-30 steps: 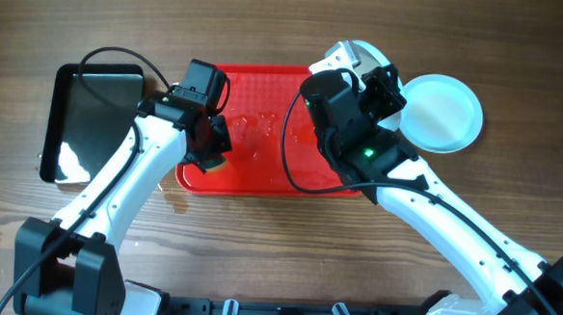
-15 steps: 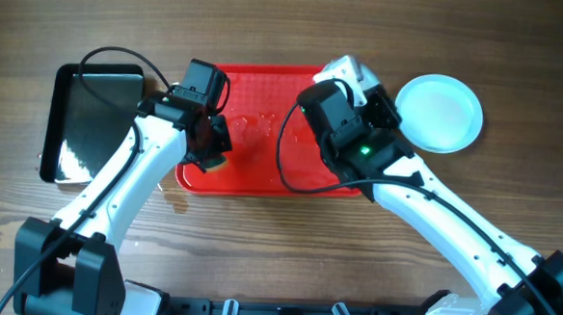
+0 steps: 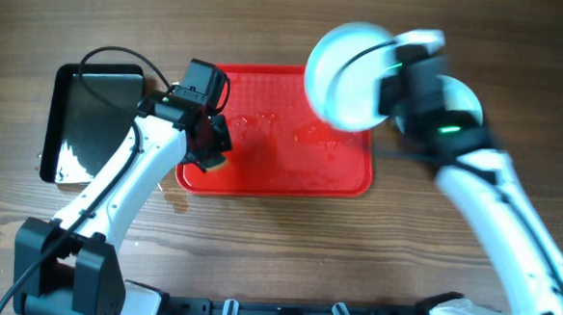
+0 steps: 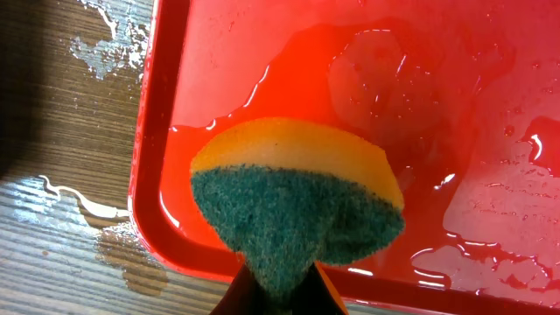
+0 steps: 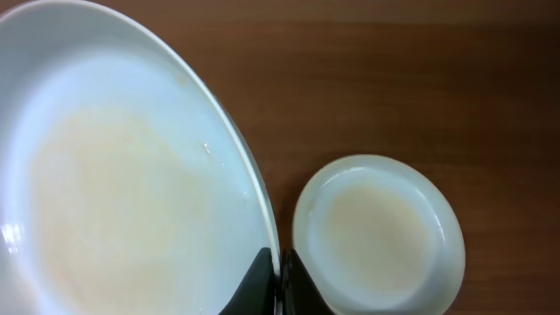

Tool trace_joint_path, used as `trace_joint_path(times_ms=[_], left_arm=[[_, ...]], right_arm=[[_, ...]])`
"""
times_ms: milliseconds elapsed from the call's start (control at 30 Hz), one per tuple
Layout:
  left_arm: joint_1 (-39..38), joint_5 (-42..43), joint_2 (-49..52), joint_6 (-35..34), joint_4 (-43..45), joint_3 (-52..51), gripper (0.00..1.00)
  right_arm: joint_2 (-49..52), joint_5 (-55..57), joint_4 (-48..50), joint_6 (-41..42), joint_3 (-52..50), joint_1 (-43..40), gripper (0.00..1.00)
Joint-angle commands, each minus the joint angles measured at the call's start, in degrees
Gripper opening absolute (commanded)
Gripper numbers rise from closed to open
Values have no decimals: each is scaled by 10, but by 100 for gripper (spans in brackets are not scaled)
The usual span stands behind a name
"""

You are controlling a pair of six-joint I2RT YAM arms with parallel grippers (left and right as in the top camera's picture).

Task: Clean dirty plates on tray and stack at the side
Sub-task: 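Stack the plate onto the clean plates at the right and release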

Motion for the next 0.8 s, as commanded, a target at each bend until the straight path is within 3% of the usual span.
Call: trace_joint_path(times_ms=[0,233,667,700,767], left_arm=[[4,7,2,-5,0,5,4],[3,7,2,-5,0,5,4],[3,7,2,-5,0,5,4],[3,7,2,-5,1,5,4],[3,7,2,-5,2,5,4]], right_arm=[[-8,-258,-7,66,14,-145,4],[76,-323,-50,60,14,-307,4],[241,-265,-18,89,14,-365,4],[244,-265,-14,88,14,-365,10],[246,-263,-4,92,14,-365,61]])
